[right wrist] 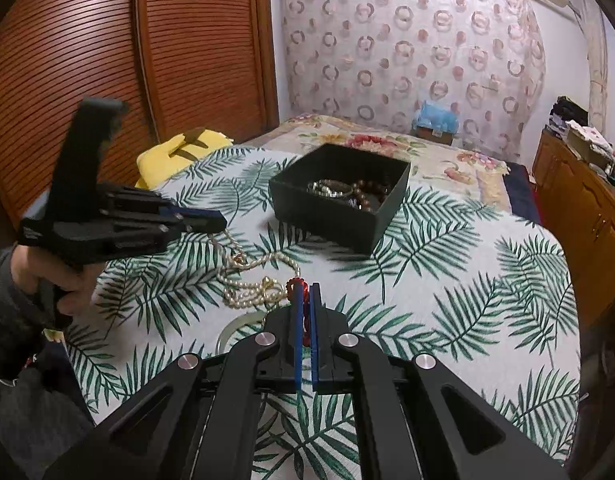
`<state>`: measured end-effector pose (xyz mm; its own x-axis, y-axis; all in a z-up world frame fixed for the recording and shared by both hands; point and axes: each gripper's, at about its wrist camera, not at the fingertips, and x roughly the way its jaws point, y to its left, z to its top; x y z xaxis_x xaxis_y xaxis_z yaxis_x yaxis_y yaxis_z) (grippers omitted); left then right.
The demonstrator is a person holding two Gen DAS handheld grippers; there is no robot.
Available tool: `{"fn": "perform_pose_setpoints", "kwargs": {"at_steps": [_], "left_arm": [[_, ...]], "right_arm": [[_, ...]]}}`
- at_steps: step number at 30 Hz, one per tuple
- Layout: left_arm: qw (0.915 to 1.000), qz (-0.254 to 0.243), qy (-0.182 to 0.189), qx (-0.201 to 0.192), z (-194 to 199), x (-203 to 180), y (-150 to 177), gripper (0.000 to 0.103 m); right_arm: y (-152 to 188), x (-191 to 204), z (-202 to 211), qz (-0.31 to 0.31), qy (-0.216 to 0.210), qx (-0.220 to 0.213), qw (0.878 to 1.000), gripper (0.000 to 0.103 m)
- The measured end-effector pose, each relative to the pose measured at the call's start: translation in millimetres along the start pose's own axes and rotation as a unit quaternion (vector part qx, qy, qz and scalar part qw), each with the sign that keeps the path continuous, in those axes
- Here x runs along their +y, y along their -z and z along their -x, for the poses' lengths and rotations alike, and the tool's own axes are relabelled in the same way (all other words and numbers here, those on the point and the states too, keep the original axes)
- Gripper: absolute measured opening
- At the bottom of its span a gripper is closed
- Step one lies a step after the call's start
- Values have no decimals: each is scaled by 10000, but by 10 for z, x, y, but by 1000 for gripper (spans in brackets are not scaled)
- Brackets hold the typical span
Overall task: Organize jewelry
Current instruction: 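Grasp the pearl bracelet with the left tool while the right carries the cord toward the box, then open the right tool over the box to drop the cord while the left drops the pearls in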
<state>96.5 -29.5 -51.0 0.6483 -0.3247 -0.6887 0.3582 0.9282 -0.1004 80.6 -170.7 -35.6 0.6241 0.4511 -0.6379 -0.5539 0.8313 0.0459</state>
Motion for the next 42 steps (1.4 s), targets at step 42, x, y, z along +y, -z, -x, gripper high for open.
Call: {"fn": "perform_pose_setpoints", "kwargs": {"at_steps": [42], "left_arm": [[9914,-317,-161,-1259,619,-59,-1380,5]], "right_arm": [[-1094,-240,-243,666,456,-456,9957,3]]}}
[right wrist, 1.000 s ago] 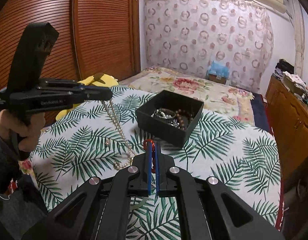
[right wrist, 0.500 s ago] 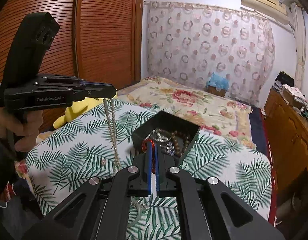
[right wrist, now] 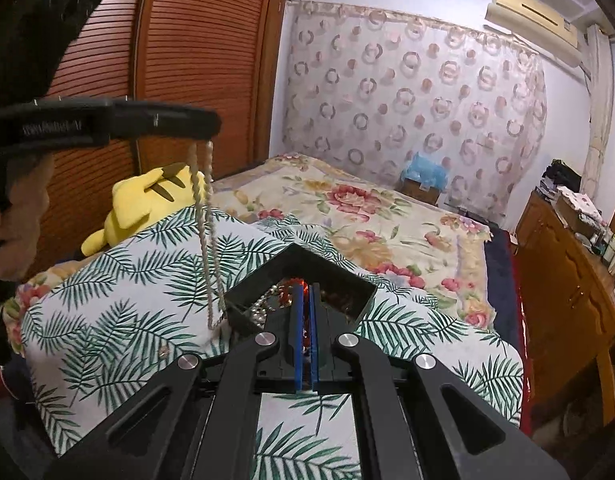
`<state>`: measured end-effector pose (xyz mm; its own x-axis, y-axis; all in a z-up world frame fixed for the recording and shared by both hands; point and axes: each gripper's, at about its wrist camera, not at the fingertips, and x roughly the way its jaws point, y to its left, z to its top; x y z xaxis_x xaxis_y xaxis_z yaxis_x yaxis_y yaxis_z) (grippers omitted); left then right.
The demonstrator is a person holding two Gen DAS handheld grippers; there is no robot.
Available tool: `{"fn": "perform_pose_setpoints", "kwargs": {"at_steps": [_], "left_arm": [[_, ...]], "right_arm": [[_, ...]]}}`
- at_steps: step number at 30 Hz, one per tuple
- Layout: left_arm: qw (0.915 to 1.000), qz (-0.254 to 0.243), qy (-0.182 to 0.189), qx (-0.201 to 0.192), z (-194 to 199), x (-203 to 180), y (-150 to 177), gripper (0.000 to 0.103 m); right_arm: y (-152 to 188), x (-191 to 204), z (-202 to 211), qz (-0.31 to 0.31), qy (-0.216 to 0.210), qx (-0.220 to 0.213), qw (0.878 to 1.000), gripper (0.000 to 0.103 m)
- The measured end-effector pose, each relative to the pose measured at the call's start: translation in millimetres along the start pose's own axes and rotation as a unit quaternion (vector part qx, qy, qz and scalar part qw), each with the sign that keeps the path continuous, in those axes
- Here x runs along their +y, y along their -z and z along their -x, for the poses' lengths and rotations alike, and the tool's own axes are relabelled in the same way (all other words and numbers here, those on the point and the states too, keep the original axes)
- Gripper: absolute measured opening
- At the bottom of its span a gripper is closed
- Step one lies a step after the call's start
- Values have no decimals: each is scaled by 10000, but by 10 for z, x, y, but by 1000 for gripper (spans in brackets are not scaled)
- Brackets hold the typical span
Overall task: Organize jewelry
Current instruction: 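Open the right tool over the box to drop the cord while the left drops the pearls in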
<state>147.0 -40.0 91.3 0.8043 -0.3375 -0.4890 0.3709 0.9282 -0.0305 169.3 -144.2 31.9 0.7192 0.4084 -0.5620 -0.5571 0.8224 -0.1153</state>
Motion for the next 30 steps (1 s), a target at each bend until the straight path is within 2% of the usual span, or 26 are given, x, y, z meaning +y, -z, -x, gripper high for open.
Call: {"fn": "perform_pose_setpoints", "kwargs": {"at_steps": [6,18,30], "left_arm": [[9999,6,-66,-110,-30,12,-177,5],[9999,-19,-136,-92,-213,9,-288,5],[9997,27,-195,-125,-337,133,-360,5]], "right_arm": [[11,-44,-230,-91,-62,136,9998,3],[214,-134,-742,-473,-327,563,9968,4],[295,-88,-845,-471,-369,596,9964,5]]}}
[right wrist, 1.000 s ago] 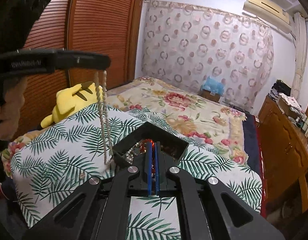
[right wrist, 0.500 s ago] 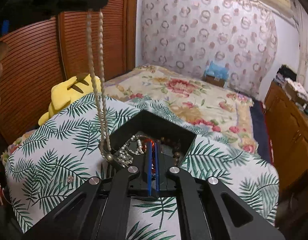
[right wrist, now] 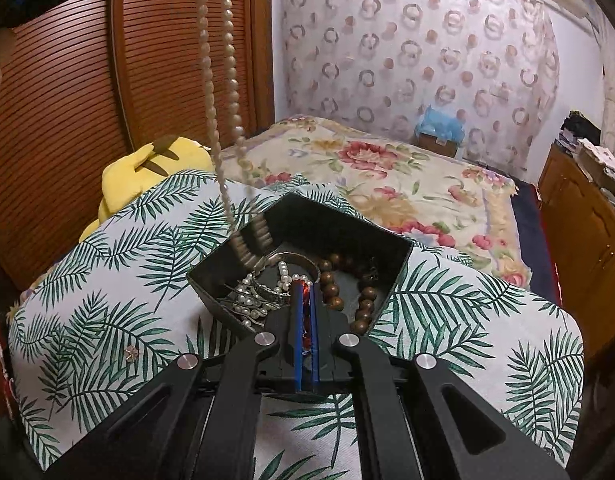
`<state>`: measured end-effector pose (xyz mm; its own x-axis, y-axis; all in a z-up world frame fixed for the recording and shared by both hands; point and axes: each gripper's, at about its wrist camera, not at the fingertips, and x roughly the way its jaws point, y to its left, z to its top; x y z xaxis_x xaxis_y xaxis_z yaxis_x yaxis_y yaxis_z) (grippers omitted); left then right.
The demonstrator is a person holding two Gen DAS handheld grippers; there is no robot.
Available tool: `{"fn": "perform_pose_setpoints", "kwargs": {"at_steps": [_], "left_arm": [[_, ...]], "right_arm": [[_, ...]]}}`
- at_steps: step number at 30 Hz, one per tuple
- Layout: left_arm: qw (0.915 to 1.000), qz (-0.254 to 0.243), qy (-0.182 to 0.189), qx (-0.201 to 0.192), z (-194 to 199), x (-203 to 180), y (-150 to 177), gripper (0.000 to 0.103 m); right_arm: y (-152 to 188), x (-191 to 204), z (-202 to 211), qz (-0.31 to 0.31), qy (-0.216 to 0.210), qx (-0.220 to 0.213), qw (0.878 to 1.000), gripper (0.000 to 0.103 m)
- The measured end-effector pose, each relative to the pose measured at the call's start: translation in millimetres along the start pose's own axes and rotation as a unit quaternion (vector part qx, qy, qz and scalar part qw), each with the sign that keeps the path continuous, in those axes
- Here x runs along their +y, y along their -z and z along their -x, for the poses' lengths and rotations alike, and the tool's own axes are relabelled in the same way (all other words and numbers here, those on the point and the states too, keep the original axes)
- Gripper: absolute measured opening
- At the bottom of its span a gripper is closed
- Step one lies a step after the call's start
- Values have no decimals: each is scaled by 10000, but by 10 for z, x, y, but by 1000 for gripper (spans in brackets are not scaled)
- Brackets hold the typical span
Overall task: Organize jewelry
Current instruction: 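Open the right tool over the box to drop the cord while the left drops the pearls in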
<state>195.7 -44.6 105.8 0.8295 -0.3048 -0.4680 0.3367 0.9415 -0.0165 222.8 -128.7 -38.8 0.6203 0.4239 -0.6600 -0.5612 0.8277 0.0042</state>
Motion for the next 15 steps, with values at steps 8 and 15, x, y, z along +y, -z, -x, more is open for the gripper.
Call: {"fn": "perform_pose_setpoints", "kwargs": {"at_steps": [8,15], "left_arm": [[9993,153,24,350,-261,82,244,5],[9974,288,53,654,-474,95,490,5]], "right_arm": [[4,-52,37,-76,53,-67,9999,19],[70,-127,229,-250,153,-230,9993,19]]}}
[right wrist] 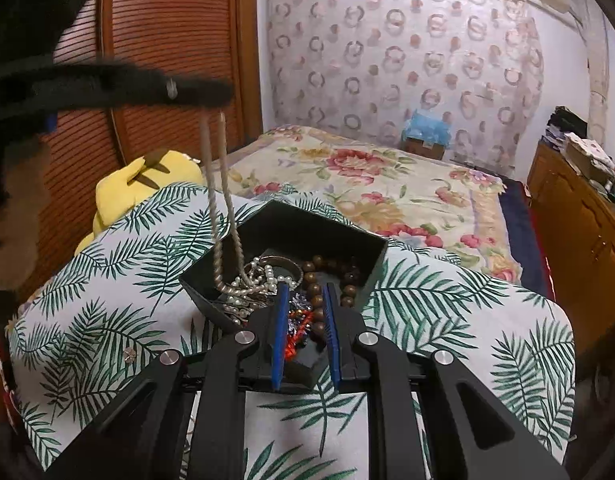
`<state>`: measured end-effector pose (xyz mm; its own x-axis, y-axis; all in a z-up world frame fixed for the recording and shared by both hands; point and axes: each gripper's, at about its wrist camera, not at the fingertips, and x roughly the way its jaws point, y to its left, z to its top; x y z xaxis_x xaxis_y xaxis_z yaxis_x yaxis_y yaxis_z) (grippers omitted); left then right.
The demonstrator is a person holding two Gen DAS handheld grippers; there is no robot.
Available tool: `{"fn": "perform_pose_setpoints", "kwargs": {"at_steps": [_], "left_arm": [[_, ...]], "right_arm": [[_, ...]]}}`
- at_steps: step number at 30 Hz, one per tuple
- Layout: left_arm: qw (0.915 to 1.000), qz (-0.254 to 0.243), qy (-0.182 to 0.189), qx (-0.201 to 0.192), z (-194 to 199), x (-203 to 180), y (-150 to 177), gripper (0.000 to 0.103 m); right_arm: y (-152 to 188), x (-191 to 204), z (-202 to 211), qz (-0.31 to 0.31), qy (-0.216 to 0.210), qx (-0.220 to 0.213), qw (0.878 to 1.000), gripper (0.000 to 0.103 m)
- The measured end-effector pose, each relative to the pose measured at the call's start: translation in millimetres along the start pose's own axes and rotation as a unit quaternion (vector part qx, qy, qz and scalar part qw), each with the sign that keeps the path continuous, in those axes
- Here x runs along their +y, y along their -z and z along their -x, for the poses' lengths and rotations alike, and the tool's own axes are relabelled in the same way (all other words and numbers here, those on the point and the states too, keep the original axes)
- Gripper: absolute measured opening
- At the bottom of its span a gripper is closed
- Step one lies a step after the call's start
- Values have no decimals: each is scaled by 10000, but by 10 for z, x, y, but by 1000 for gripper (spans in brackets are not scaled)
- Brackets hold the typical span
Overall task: Organize jewelry
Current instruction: 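Open the right tool over the box to drop the cord while the left drops the pearls in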
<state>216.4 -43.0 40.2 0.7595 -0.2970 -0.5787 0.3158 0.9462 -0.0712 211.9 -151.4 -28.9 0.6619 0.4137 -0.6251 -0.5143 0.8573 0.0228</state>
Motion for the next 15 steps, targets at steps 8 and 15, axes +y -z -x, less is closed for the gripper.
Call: {"fn": "perform_pose_setpoints", "kwargs": {"at_steps": [8,15], "left_arm": [[9999,-6,13,165,-111,-43,114,5],[9995,-15,7,313,-179,-64,263,5]], "right_arm": [[120,-30,179,-116,53,-78,9999,19],[276,-23,233,-291,-30,-57,9996,19]]}}
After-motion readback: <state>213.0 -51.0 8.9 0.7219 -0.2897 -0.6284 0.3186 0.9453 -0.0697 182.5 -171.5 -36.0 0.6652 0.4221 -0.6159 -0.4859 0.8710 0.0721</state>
